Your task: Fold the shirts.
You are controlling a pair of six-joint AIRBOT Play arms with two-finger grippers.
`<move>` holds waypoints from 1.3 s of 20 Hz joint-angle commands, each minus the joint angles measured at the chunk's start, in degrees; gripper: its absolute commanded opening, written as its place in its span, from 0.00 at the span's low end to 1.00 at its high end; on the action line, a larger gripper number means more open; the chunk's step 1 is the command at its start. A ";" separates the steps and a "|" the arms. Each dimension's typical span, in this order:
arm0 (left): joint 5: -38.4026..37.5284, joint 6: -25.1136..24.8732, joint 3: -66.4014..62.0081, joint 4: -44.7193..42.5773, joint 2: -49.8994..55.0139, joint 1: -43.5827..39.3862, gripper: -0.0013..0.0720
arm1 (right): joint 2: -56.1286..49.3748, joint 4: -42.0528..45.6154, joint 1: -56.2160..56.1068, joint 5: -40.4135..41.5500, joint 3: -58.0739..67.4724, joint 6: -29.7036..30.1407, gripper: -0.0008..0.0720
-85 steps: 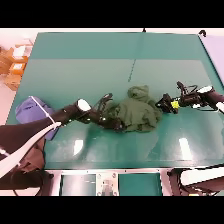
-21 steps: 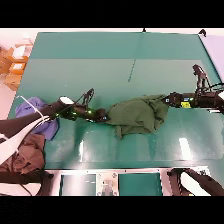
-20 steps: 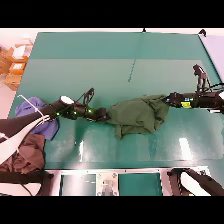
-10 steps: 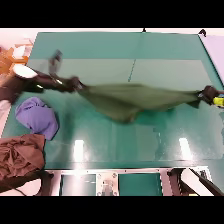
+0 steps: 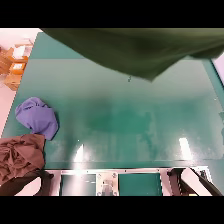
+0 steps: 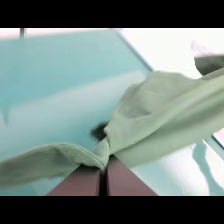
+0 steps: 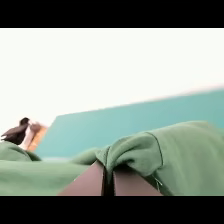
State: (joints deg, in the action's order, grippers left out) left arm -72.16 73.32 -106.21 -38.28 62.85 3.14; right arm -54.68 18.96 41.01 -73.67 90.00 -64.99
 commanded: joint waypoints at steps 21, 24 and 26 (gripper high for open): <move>11.13 -10.34 13.42 11.91 43.91 0.31 0.84 | -12.98 15.04 -24.72 30.08 -54.42 3.78 0.27; -4.85 -3.48 5.49 10.27 43.71 2.78 0.86 | -13.00 19.85 -20.76 19.91 -46.45 2.05 0.51; -14.71 2.12 4.44 7.52 42.03 4.00 0.83 | -13.00 24.87 -15.39 12.52 -41.05 -1.11 0.58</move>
State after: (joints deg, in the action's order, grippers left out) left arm -73.54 68.60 -98.21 -29.02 105.08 5.58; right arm -66.96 38.04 21.12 -52.49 43.22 -62.96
